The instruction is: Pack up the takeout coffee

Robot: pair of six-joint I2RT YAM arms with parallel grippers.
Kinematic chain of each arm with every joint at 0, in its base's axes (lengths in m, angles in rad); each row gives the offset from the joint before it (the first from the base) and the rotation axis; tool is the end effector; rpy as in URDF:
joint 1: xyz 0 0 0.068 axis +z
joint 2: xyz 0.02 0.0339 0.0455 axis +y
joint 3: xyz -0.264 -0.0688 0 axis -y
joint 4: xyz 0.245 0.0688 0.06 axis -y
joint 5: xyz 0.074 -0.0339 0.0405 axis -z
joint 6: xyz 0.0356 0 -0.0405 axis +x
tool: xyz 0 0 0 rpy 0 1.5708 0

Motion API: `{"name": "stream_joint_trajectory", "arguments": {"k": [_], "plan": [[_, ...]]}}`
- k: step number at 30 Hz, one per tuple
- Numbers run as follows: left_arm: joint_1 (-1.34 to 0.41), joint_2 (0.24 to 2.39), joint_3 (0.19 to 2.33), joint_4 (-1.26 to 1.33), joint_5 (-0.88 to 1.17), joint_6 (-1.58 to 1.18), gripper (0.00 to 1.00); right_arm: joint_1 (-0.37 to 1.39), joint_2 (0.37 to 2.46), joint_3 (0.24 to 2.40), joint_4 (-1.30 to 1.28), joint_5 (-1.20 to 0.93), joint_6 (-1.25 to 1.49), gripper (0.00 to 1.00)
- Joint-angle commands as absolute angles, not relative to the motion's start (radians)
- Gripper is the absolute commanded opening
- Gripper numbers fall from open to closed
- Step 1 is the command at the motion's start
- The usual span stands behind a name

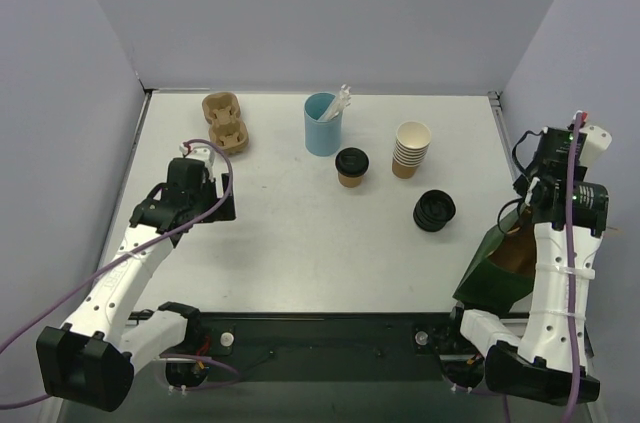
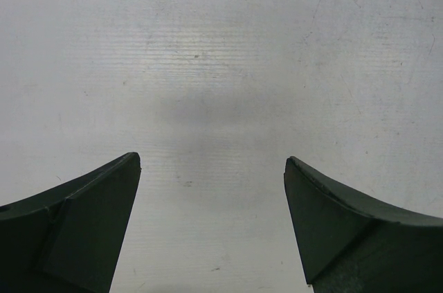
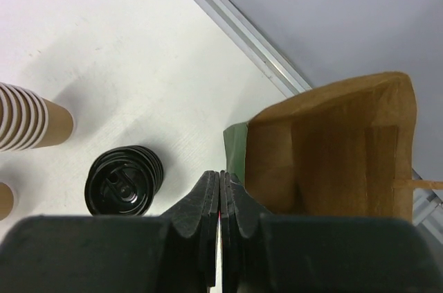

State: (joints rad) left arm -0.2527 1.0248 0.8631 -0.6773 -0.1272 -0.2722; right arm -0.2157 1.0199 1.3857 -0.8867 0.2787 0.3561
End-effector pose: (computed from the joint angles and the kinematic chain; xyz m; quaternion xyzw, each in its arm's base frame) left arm 0.2020 -0.0475 0.2776 -0.0318 0.9316 -0.0353 0.3602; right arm 0.1767 -0.0487 0.4282 0.3085 0.8025 -0.0851 0.5035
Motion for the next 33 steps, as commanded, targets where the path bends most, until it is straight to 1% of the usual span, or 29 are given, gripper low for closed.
{"name": "stream_joint_trajectory", "arguments": {"k": [1, 6, 7, 9, 10, 12, 13, 19, 25, 27, 29, 30, 32, 33], "plan": [[-0.258, 1.017, 0.868, -0.641, -0.141, -0.261, 0.95, -0.221, 1.034, 1.483, -0.919, 0.304, 0.321, 0.0], [-0.259, 1.022, 0.87, -0.64, -0.135, -0.261, 0.95, -0.221, 1.046, 1.513, -0.931, 0.313, 0.333, 0.0], [-0.261, 1.023, 0.87, -0.638, -0.133, -0.261, 0.95, -0.221, 1.046, 1.506, -0.931, 0.322, 0.334, 0.03], [-0.261, 1.022, 0.87, -0.64, -0.135, -0.261, 0.95, -0.221, 1.045, 1.48, -0.931, 0.342, 0.339, 0.21], [-0.262, 1.02, 0.868, -0.64, -0.137, -0.261, 0.95, -0.222, 1.048, 1.471, -0.931, 0.345, 0.342, 0.35], [-0.267, 1.019, 0.87, -0.64, -0.138, -0.261, 0.95, -0.227, 1.065, 1.451, -0.928, 0.341, 0.345, 0.4], [-0.27, 1.02, 0.868, -0.64, -0.138, -0.261, 0.95, -0.235, 1.071, 1.445, -0.927, 0.339, 0.356, 0.44], [-0.301, 1.025, 0.867, -0.644, -0.153, -0.261, 0.95, -0.247, 1.088, 1.361, -0.879, 0.293, 0.411, 0.51], [-0.324, 1.049, 0.871, -0.652, -0.181, -0.262, 0.95, -0.252, 1.104, 1.315, -0.858, 0.295, 0.44, 0.53], [-0.327, 1.052, 0.873, -0.652, -0.193, -0.265, 0.95, -0.259, 1.106, 1.302, -0.847, 0.282, 0.433, 0.5], [-0.327, 1.054, 0.873, -0.655, -0.198, -0.267, 0.95, -0.267, 1.106, 1.292, -0.836, 0.27, 0.426, 0.4], [-0.327, 1.052, 0.873, -0.655, -0.201, -0.267, 0.95, -0.273, 1.104, 1.289, -0.833, 0.268, 0.422, 0.33], [-0.327, 1.054, 0.871, -0.657, -0.204, -0.268, 0.95, -0.273, 1.1, 1.287, -0.83, 0.276, 0.419, 0.25], [-0.328, 1.051, 0.873, -0.658, -0.206, -0.268, 0.95, -0.273, 1.1, 1.285, -0.83, 0.281, 0.414, 0.2]]}}
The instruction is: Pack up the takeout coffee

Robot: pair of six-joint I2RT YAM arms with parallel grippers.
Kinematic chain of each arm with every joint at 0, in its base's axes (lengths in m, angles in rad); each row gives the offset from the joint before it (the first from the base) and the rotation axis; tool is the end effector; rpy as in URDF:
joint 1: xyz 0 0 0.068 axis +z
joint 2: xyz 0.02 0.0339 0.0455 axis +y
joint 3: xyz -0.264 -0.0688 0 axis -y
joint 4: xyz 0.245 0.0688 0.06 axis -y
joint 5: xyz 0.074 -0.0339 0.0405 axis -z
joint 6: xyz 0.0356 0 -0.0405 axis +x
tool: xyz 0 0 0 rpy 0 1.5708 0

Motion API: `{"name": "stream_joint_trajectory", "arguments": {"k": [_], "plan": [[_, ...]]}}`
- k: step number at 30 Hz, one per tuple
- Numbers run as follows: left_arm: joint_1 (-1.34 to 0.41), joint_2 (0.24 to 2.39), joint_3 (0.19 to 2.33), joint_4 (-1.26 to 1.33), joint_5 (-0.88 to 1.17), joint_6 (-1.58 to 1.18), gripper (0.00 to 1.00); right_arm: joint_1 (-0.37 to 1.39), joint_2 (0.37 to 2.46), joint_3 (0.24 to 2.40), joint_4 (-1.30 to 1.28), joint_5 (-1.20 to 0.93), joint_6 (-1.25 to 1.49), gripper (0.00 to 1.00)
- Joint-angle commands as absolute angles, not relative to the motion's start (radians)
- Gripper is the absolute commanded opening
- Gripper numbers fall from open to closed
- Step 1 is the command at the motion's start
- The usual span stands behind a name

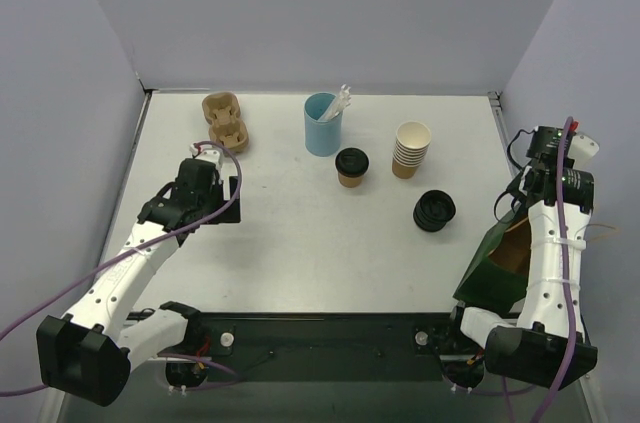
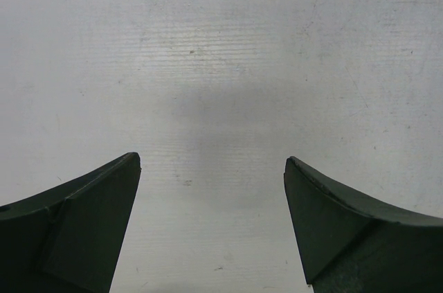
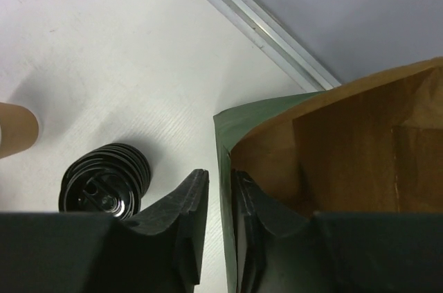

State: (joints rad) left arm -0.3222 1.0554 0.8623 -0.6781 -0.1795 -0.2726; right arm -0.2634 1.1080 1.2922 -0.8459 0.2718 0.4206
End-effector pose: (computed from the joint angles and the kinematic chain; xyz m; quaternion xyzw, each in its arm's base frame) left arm 0.2031 -0.0611 0.2717 -0.0075 0.9361 -0.0195 0.3510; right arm 0.2075 -0.0658 0.3870 0.3546 0.8187 -0.0872 0.4432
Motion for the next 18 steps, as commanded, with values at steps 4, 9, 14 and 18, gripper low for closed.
{"name": "stream_joint_trajectory", "arguments": {"k": [4, 9, 14, 18], "plan": [[-0.336, 1.049, 0.871, -0.661, -0.212, -0.27, 0.95, -0.273, 1.088, 1.29, -0.828, 0.305, 0.396, 0.06], [-0.341, 1.04, 0.871, -0.664, -0.213, -0.268, 0.95, -0.273, 1.08, 1.344, -0.831, 0.325, 0.359, 0.0], [-0.359, 1.031, 0.868, -0.661, -0.221, -0.272, 0.95, -0.273, 1.118, 1.474, -0.853, 0.353, 0.276, 0.0], [-0.359, 1.026, 0.874, -0.663, -0.222, -0.27, 0.95, -0.273, 1.152, 1.627, -0.887, 0.341, 0.236, 0.0]]}}
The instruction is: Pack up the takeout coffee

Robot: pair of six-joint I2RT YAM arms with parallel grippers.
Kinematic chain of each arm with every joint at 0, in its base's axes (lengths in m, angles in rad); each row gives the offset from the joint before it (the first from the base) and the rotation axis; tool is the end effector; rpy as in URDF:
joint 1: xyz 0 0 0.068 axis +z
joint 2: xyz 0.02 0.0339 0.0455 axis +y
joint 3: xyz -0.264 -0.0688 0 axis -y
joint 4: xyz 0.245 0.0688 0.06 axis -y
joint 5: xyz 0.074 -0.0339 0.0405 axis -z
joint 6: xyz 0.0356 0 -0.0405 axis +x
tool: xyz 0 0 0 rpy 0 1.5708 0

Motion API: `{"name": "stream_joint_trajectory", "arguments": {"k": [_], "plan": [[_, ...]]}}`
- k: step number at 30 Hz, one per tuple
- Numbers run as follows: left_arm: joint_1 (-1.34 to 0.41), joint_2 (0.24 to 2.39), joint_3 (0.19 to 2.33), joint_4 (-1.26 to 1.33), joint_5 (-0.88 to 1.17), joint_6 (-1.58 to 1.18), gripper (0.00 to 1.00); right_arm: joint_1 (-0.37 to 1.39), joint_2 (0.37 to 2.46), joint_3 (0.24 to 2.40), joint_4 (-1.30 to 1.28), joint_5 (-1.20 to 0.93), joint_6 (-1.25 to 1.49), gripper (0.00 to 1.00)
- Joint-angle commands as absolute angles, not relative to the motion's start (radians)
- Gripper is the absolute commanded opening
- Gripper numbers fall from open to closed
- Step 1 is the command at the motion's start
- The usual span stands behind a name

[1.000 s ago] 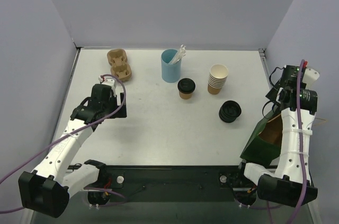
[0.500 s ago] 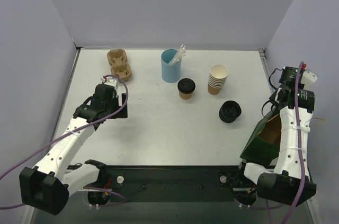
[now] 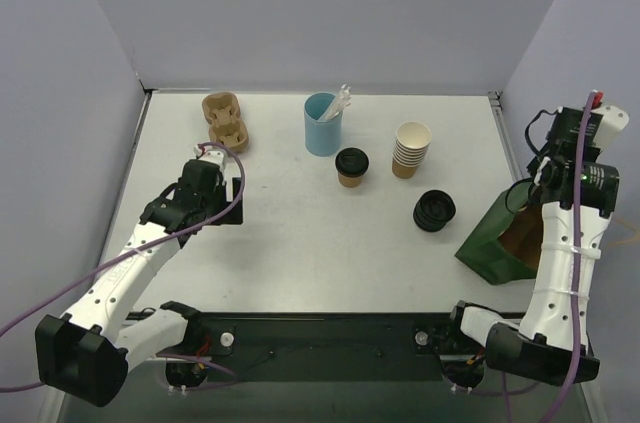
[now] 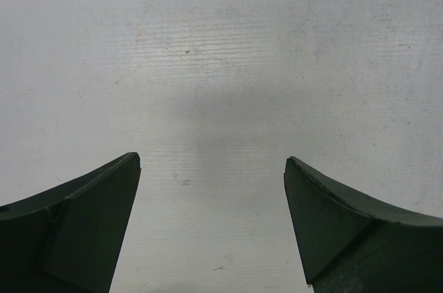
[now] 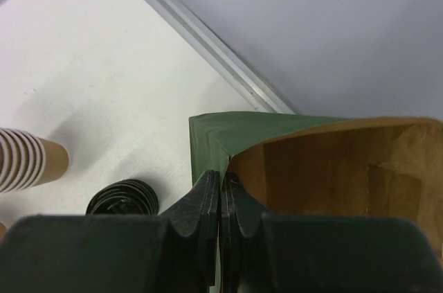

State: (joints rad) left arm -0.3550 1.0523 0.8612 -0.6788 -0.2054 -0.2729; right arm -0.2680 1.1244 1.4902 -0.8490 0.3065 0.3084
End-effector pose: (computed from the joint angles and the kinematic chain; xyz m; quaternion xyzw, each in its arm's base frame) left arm 0.2007 -0.0666 0.2720 0.0032 0.9349 -0.0139 0.3546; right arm 0.1986 -0.0657 0.4451 0.3161 0.7884 -0.1203 0.5139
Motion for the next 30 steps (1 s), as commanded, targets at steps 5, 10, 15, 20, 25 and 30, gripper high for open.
{"name": "stream_joint_trajectory", "arguments": {"k": [5, 10, 15, 20, 25, 30], "plan": [[-0.359, 1.005, 0.87, -0.661, -0.222, -0.275, 0.95, -0.267, 1.215, 1.796, -0.916, 0.258, 0.138, 0.0], [-0.359, 0.98, 0.871, -0.664, -0.248, -0.282, 0.95, -0.2, 1.255, 1.952, -0.914, 0.103, 0.016, 0.0], [-0.345, 0.942, 0.871, -0.66, -0.294, -0.291, 0.96, 0.128, 1.224, 2.005, -0.844, 0.078, -0.141, 0.0], [-0.336, 0.887, 0.864, -0.649, -0.363, -0.296, 0.96, 0.369, 1.201, 1.953, -0.779, -0.066, -0.162, 0.0], [-0.331, 0.831, 0.85, -0.629, -0.393, -0.298, 0.96, 0.602, 1.203, 1.862, -0.781, -0.04, -0.236, 0.0], [-0.322, 0.847, 0.853, -0.634, -0.41, -0.299, 0.96, 0.886, 1.235, 1.767, -0.767, -0.009, -0.346, 0.0]]}}
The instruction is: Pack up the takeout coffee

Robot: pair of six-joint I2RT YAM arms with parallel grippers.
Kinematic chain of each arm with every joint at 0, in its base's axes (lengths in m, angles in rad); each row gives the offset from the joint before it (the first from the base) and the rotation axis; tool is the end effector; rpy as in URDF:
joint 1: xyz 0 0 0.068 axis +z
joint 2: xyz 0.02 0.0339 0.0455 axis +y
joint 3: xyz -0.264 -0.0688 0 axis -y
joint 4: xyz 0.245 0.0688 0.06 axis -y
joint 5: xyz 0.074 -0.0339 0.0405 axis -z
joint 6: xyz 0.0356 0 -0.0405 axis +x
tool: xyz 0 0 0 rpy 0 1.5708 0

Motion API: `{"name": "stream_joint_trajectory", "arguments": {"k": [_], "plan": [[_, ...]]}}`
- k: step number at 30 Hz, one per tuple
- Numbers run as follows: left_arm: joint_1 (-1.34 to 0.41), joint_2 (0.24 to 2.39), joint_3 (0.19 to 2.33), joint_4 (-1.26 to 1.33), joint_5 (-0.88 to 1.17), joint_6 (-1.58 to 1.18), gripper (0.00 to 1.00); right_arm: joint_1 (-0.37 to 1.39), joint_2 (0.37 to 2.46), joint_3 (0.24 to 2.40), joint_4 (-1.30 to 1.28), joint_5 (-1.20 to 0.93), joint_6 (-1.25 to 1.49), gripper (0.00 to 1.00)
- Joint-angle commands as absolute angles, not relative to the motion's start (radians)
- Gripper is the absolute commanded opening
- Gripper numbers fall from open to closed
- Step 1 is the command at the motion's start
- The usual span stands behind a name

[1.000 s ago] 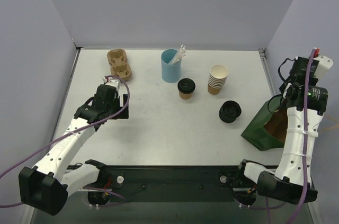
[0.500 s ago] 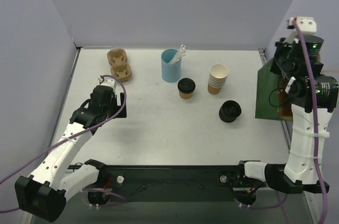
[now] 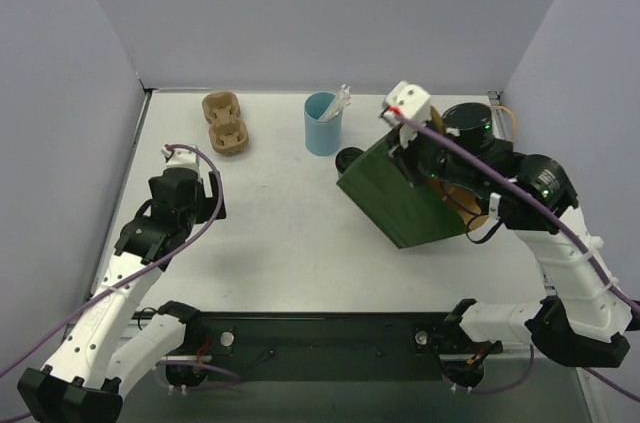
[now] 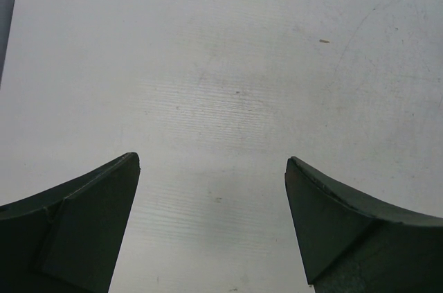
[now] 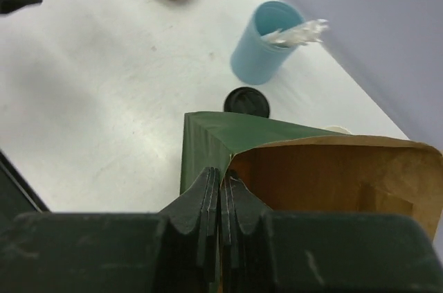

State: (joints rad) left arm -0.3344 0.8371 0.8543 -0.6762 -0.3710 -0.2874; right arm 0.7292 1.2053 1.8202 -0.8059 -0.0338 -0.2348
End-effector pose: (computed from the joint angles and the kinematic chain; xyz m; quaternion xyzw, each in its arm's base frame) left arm 0.1666 -0.0442 0.3082 -0.0604 0.8841 0.0253 0.4626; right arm 0.1474 0.1333 0.5296 -0.3670 0.6784 0.1684 0.6138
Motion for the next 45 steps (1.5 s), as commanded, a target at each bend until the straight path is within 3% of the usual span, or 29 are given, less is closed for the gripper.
{"name": "stream_joint_trajectory", "arguments": {"k": [1, 17, 27, 36, 37, 38, 42, 45], "plan": [[-0.316, 0.851, 0.856, -0.637, -0.413, -0.296, 0.96, 0.914, 1.247, 1.747, -0.764, -0.003, -0.354, 0.0], [-0.282, 0.894, 0.867, -0.66, -0.485, -0.31, 0.97, 1.081, 1.439, 1.582, -0.618, -0.172, -0.451, 0.0], [-0.281, 0.891, 0.862, -0.664, -0.486, -0.302, 0.97, 1.127, 1.483, 1.537, -0.546, -0.196, -0.426, 0.08], [-0.281, 0.891, 0.864, -0.664, -0.483, -0.301, 0.97, 1.129, 1.471, 1.56, -0.542, -0.161, -0.396, 0.43], [-0.281, 0.89, 0.864, -0.666, -0.483, -0.299, 0.97, 1.131, 1.468, 1.566, -0.541, -0.155, -0.384, 0.54], [-0.281, 0.888, 0.865, -0.666, -0.483, -0.301, 0.97, 1.129, 1.46, 1.586, -0.54, -0.144, -0.358, 0.58], [-0.284, 0.877, 0.879, -0.672, -0.462, -0.305, 0.97, 1.129, 1.431, 1.644, -0.515, -0.063, -0.258, 0.66], [-0.281, 0.896, 0.942, -0.672, -0.408, -0.304, 0.97, 1.129, 1.408, 1.683, -0.508, 0.029, -0.167, 0.67]]}}
